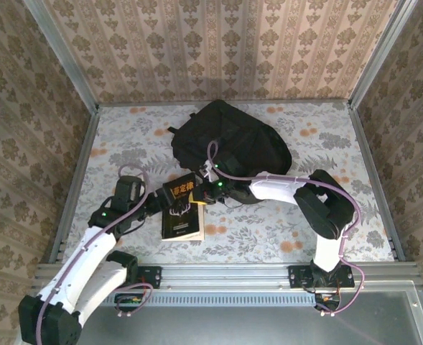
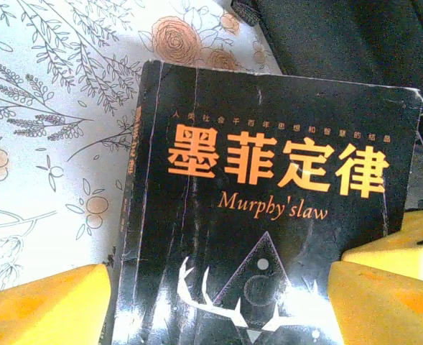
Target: Pack the student bag
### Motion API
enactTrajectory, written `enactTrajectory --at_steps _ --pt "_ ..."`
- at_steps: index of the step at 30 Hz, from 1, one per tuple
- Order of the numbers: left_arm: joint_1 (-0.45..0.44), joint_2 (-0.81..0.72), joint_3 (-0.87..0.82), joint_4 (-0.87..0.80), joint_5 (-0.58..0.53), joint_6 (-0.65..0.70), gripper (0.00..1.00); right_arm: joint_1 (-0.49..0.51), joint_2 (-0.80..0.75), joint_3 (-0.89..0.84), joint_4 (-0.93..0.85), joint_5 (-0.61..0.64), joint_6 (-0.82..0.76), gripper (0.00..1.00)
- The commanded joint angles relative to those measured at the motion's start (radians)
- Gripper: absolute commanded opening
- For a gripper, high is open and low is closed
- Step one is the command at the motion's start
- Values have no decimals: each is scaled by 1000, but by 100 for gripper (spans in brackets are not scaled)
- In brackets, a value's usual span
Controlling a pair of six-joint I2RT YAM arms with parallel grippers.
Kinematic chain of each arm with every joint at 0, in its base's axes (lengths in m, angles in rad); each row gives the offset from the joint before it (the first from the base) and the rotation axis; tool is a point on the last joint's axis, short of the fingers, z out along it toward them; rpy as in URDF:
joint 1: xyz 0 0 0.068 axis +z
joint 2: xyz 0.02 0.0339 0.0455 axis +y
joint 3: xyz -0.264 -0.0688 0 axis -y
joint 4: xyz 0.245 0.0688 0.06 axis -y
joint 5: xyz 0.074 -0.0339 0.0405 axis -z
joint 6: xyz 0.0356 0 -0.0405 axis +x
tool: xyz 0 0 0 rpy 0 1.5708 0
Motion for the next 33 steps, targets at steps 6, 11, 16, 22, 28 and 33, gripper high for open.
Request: enactTrajectory --at_steps 6,11,16,22,28,33 --pt "24 1 144 -186 11 139 93 -59 -129 -31 278 -205 72 0" --pt "79 39 225 -224 112 206 95 -65 -179 -27 293 -247 59 0" --pt "128 39 264 -204 222 211 96 -68 -221 -20 320 -274 69 0" --pt "178 15 186 67 513 43 93 -70 -256 -14 372 -308 101 0" --pt "181 -9 145 302 646 -92 84 -85 -275 -6 346 -329 89 0" --pt "182 -20 150 348 689 -100 61 -109 -289 -1 261 -316 43 0"
